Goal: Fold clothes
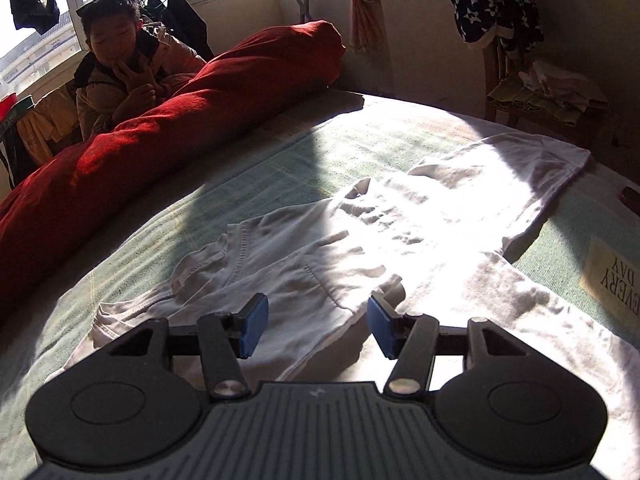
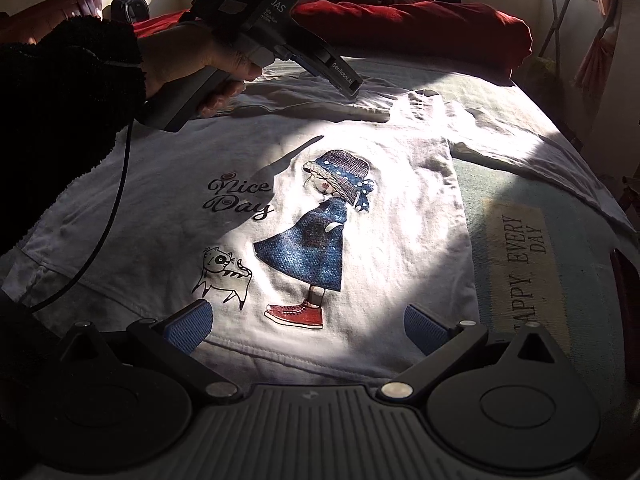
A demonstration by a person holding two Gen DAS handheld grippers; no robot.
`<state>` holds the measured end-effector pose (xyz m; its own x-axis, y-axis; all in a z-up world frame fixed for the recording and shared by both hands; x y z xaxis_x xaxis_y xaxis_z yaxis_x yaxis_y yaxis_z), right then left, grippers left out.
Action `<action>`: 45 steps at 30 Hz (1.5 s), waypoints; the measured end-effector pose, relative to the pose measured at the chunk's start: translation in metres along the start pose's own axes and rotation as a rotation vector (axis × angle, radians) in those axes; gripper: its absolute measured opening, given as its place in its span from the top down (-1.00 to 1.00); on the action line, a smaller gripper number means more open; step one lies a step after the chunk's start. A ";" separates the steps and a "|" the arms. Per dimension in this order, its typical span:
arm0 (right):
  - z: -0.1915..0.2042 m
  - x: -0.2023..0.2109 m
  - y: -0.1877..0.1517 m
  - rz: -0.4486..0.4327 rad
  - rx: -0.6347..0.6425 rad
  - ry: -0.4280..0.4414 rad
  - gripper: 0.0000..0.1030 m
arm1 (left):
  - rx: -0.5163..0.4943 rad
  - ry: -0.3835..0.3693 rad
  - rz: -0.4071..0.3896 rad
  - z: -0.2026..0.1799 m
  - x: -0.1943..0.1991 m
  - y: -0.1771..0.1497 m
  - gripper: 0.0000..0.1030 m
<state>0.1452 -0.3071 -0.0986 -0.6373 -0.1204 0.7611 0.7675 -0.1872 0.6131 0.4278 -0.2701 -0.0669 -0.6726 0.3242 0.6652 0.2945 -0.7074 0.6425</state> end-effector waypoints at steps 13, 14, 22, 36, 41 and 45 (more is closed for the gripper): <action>0.008 0.007 0.002 -0.012 -0.017 0.019 -1.00 | 0.345 0.247 0.049 0.139 0.109 -0.159 -0.45; 0.011 0.005 0.002 -0.008 -0.017 0.024 -1.00 | 0.376 0.250 0.061 0.143 0.112 -0.174 -0.45; 0.037 0.000 0.008 -0.002 0.024 0.024 -1.00 | 0.484 0.197 0.088 0.142 0.093 -0.225 -0.46; 0.044 -0.011 0.014 0.013 0.036 -0.028 -1.00 | 0.621 0.304 0.105 0.178 0.084 -0.283 -0.60; 0.042 -0.016 0.018 0.009 0.044 -0.031 -1.00 | 0.649 0.263 0.090 0.185 0.106 -0.276 -0.57; 0.035 -0.017 0.023 0.004 0.020 -0.025 -1.00 | 0.662 0.184 -0.076 0.196 0.130 -0.244 -0.58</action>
<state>0.1761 -0.2749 -0.0899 -0.6325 -0.0970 0.7685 0.7715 -0.1669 0.6139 0.4019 0.0675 -0.0629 -0.7947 0.2044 0.5715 0.5551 -0.1361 0.8206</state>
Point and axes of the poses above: each gripper's, at about its wrist camera, not at the fingertips, and x roughly against the way its jaws point, z to its left, y to its top, the point moved 5 cm from there along -x, roughly the way its jaws point, and after that the axes turned 14 degrees about -x, right-handed, at the moved point
